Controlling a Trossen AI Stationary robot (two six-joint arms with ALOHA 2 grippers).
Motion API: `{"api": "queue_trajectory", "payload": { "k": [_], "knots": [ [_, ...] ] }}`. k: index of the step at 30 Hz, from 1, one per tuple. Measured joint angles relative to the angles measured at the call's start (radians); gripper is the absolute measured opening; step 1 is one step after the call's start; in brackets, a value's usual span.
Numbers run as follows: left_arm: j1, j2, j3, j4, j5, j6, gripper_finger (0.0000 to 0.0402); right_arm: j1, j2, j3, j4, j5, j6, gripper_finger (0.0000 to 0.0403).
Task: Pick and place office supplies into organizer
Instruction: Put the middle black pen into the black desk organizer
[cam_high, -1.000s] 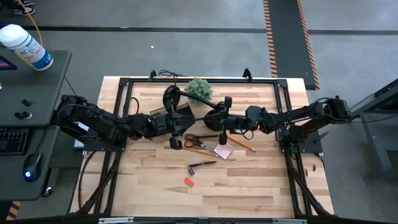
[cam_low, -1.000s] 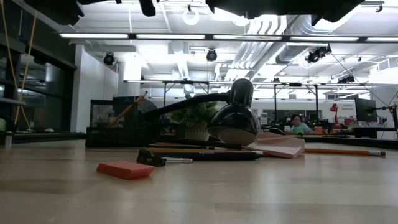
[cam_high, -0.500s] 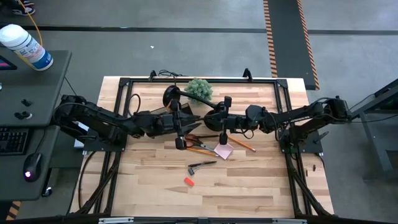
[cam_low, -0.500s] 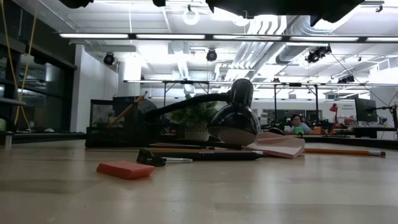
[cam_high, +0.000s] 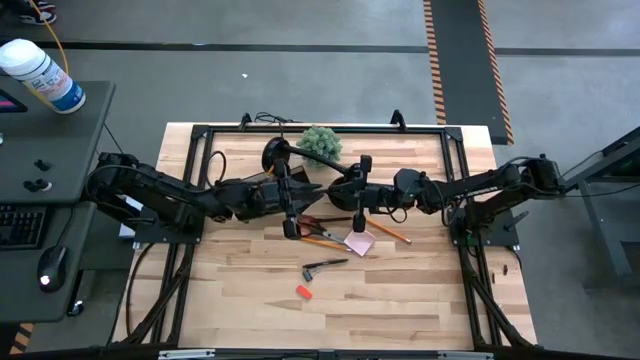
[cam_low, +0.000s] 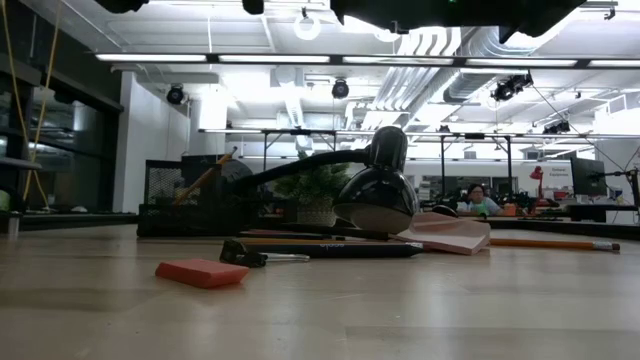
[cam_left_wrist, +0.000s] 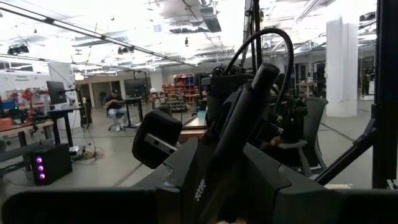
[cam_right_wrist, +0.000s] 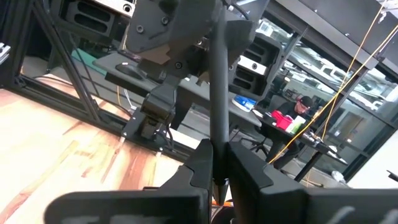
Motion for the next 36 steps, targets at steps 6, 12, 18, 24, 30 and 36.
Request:
{"api": "queue_trajectory", "payload": {
  "k": [6, 12, 18, 24, 30, 36],
  "knots": [
    [0.001, 0.0, 0.0, -0.017, -0.007, 0.0, 0.0021, 0.001, 0.0, 0.0, -0.007, -0.008, 0.003, 0.0068],
    [0.0, 0.0, 0.0, -0.027, -0.02, 0.0, 0.0023, 0.003, 0.0, 0.0, -0.014, -0.03, 0.002, 0.0088],
    [0.0, 0.0, 0.0, -0.065, -0.074, 0.016, 0.0024, 0.016, 0.0, 0.0, -0.042, -0.015, -0.001, 0.0093],
    [-0.003, 0.0, 0.0, -0.143, -0.15, 0.046, 0.001, 0.04, -0.008, 0.0, -0.113, 0.064, -0.012, 0.0094],
    [-0.002, -0.002, 0.0, -0.271, -0.298, 0.048, 0.0028, 0.081, -0.024, 0.0, -0.193, 0.097, 0.003, 0.0094],
    [-0.002, -0.002, 0.0, -0.409, -0.438, 0.016, 0.0016, 0.103, -0.023, 0.0, -0.287, 0.098, 0.068, 0.0094]
  ]
}}
